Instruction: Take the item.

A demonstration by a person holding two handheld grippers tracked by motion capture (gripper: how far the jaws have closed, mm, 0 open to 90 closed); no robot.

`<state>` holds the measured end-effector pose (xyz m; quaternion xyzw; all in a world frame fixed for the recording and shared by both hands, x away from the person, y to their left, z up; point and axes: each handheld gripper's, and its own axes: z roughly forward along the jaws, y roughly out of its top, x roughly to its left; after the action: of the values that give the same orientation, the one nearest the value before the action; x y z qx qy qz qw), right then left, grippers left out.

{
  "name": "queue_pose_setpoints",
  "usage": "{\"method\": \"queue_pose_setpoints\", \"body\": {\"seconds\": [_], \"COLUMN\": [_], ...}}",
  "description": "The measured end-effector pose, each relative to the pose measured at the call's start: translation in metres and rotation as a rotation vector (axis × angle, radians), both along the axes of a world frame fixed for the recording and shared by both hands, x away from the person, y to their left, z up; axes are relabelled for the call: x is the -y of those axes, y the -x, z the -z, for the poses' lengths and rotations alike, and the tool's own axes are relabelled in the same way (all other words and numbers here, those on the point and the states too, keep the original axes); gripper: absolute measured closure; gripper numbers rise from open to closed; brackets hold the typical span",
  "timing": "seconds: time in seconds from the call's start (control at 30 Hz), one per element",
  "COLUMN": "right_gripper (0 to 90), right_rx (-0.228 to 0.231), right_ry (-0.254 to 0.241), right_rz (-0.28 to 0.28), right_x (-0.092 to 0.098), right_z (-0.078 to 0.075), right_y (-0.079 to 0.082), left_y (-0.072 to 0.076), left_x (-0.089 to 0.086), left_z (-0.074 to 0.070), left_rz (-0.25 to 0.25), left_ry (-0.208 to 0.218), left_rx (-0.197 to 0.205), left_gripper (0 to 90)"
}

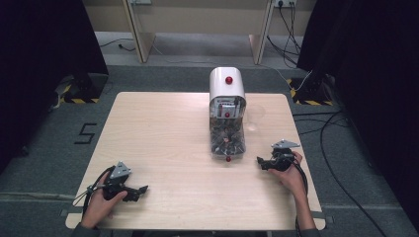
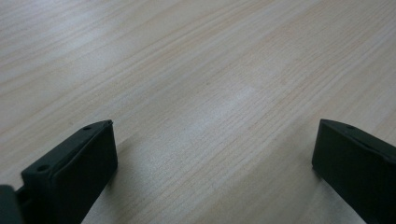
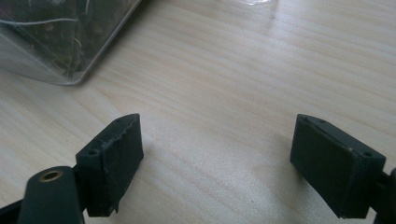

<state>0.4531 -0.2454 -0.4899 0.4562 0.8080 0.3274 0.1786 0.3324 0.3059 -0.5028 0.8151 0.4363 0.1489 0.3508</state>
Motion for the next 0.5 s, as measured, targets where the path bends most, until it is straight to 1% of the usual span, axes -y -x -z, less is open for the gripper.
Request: {"method": "queue_pose_setpoints", "body": {"seconds": [0.5], "right_gripper": [17.9], "right_rx": [0.001], "right_ry": [0.002], "right_rz": [-0.001], "right_x": [0.0002], "right_z": [-0.0001], "right_y": [-0.0002], "left_y": [0.0000], "left_x": [0.0000], "left_z": [0.0000], "left_rz": [0.000], "left_ry": [0.000], "left_rx": [0.000], "left_gripper": [0.0]}}
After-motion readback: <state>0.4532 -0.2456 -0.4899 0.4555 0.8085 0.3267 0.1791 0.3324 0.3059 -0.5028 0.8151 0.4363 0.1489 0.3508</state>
